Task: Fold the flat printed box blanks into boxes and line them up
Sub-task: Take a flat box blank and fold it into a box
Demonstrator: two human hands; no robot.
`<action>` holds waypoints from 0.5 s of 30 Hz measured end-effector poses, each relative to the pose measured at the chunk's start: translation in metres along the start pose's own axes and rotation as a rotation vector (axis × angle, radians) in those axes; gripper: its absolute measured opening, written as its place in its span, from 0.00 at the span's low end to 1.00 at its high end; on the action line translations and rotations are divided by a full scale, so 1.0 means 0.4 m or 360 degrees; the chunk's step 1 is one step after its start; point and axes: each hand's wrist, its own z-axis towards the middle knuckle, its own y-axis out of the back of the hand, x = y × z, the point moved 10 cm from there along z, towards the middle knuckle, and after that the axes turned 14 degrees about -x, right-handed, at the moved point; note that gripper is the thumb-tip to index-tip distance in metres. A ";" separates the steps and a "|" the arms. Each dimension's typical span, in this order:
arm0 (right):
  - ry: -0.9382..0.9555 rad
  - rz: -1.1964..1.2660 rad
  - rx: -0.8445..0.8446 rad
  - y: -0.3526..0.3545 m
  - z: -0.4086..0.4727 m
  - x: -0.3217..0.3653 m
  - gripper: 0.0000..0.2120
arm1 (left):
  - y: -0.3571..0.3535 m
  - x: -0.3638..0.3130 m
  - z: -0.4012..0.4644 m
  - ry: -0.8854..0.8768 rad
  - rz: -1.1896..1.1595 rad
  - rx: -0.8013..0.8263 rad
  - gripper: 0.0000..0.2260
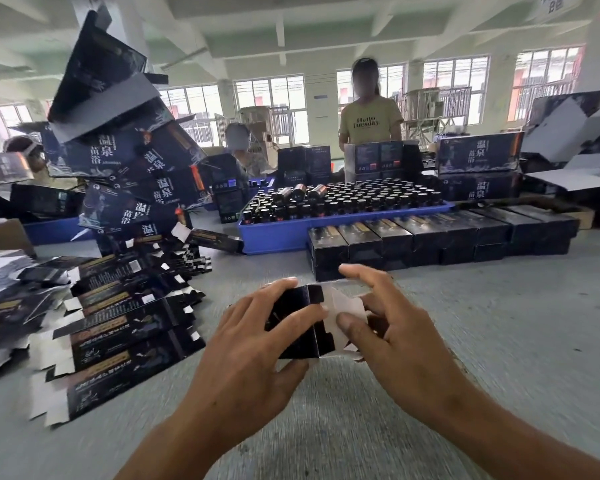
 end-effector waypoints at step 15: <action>0.0049 -0.0142 0.0374 -0.048 -0.027 0.005 0.28 | 0.007 0.031 -0.002 0.0070 0.0030 -0.0018 0.30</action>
